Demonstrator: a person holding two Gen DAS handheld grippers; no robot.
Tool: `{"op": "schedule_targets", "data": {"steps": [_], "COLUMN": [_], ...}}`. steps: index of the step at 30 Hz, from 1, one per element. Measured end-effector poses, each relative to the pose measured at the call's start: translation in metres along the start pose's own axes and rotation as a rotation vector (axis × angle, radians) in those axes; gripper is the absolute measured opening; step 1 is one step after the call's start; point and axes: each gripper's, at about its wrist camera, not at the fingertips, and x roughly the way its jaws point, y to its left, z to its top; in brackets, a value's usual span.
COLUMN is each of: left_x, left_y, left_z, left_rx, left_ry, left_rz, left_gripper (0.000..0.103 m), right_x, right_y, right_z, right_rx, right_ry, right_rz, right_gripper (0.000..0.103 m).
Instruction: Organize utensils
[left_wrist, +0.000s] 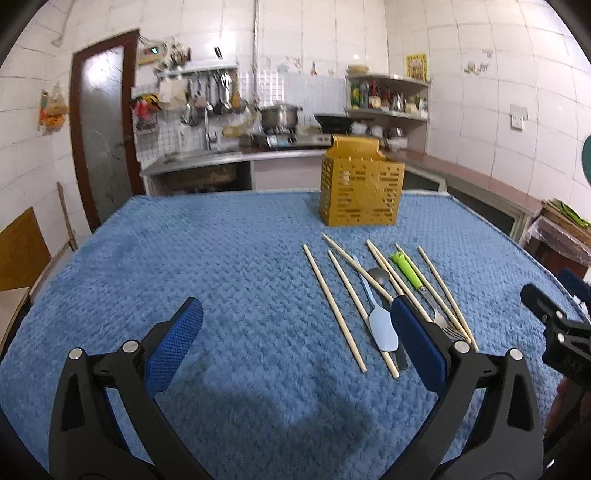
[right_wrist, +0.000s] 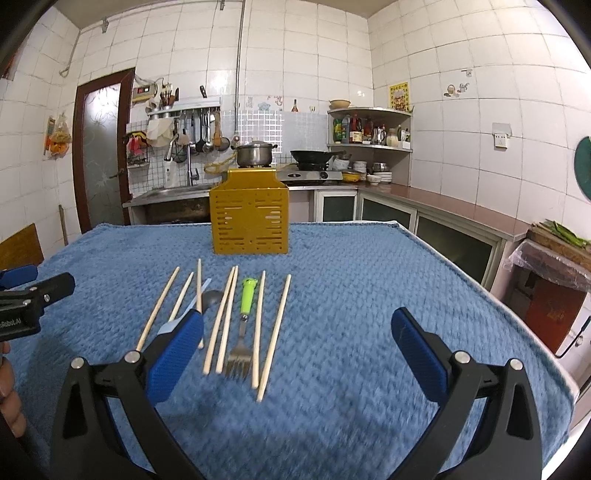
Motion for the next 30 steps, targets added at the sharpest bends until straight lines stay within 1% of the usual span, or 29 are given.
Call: {"op": "schedule_targets", "data": {"steps": [1, 2, 4, 5, 7, 8, 9, 11, 13, 15, 17, 19, 20, 22, 25, 27, 30], "left_x": [0.005, 0.009, 0.018, 0.023, 0.03, 0.029, 0.029, 0.028, 0.028, 0.035, 0.043, 0.059, 0.066, 0.091, 0.126, 0.144, 0.163], "left_y": [0.001, 0.001, 0.005, 0.005, 0.012, 0.012, 0.014, 0.013, 0.012, 0.014, 0.015, 0.012, 0.01, 0.004, -0.001, -0.002, -0.002], "left_z": [0.003, 0.007, 0.015, 0.019, 0.031, 0.035, 0.042, 0.054, 0.069, 0.084, 0.095, 0.104, 0.106, 0.111, 0.111, 0.109, 0.106], "left_rx": [-0.001, 0.008, -0.005, 0.021, -0.018, -0.039, -0.037, -0.001, 0.025, 0.026, 0.014, 0.025, 0.03, 0.044, 0.025, -0.006, -0.024], "left_ry": [0.027, 0.029, 0.049, 0.068, 0.106, 0.104, 0.105, 0.096, 0.091, 0.119, 0.123, 0.101, 0.103, 0.123, 0.167, 0.185, 0.206], "left_rz": [-0.001, 0.004, -0.017, 0.003, -0.035, -0.051, -0.051, -0.018, 0.001, -0.018, -0.033, 0.002, 0.015, 0.032, 0.032, 0.032, 0.054], "left_gripper": [0.098, 0.098, 0.098, 0.098, 0.098, 0.098, 0.098, 0.098, 0.098, 0.098, 0.098, 0.098, 0.098, 0.098, 0.098, 0.098, 0.098], "right_x": [0.003, 0.01, 0.02, 0.025, 0.033, 0.037, 0.04, 0.051, 0.068, 0.085, 0.105, 0.121, 0.133, 0.158, 0.185, 0.201, 0.216], "right_y": [0.0, 0.001, 0.003, 0.004, 0.006, 0.005, 0.004, 0.003, 0.002, 0.0, 0.001, 0.002, 0.001, -0.002, -0.003, 0.002, 0.003], "right_z": [0.002, 0.007, 0.015, 0.019, 0.028, 0.034, 0.04, 0.049, 0.057, 0.059, 0.057, 0.056, 0.057, 0.058, 0.059, 0.059, 0.053], "right_rx": [-0.004, -0.012, -0.026, -0.031, -0.038, -0.036, -0.031, -0.032, -0.034, -0.043, -0.062, -0.069, -0.06, -0.016, -0.002, -0.035, -0.039], "right_ry": [0.004, 0.016, 0.028, 0.036, 0.046, 0.048, 0.046, 0.051, 0.097, 0.127, 0.164, 0.194, 0.218, 0.28, 0.321, 0.337, 0.351], "right_rz": [0.002, 0.005, 0.014, 0.019, 0.031, 0.03, 0.023, 0.012, 0.011, 0.002, -0.013, -0.01, 0.0, 0.021, 0.041, 0.003, -0.005], "right_gripper": [0.099, 0.099, 0.099, 0.099, 0.099, 0.099, 0.099, 0.099, 0.099, 0.099, 0.099, 0.099, 0.099, 0.099, 0.099, 0.099, 0.099]}}
